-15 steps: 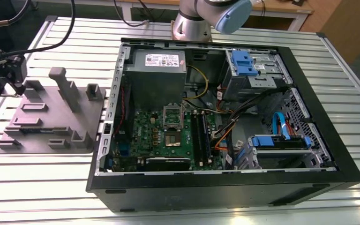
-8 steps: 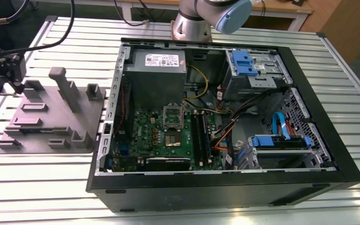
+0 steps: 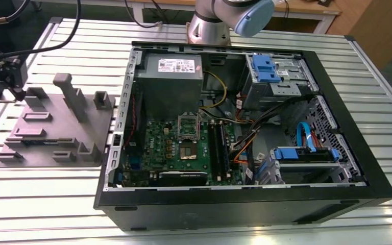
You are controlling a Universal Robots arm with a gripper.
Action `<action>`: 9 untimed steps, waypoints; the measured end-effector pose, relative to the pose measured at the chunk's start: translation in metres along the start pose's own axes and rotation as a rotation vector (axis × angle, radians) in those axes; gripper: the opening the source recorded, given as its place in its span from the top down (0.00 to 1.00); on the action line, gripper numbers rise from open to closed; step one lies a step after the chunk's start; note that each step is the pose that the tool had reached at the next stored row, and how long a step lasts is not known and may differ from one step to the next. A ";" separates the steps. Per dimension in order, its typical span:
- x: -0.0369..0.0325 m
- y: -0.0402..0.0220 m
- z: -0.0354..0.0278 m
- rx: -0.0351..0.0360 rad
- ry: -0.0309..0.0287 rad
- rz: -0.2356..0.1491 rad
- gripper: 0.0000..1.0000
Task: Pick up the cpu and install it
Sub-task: 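Pick up the cpu and move it towards the insertion slot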
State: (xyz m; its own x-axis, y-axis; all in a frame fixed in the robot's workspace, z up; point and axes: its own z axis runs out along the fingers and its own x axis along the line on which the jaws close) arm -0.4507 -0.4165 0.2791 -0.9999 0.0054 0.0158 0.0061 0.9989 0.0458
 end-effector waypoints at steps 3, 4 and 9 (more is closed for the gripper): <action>0.0000 0.0000 -0.0008 0.0001 0.0001 0.000 0.53; 0.0000 0.0000 -0.0010 0.0001 0.0001 0.000 0.53; 0.0000 0.0001 -0.0019 0.0001 0.0001 0.000 0.53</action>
State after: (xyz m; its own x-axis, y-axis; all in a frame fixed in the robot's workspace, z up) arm -0.4507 -0.4165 0.2811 -0.9999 0.0054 0.0159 0.0061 0.9989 0.0457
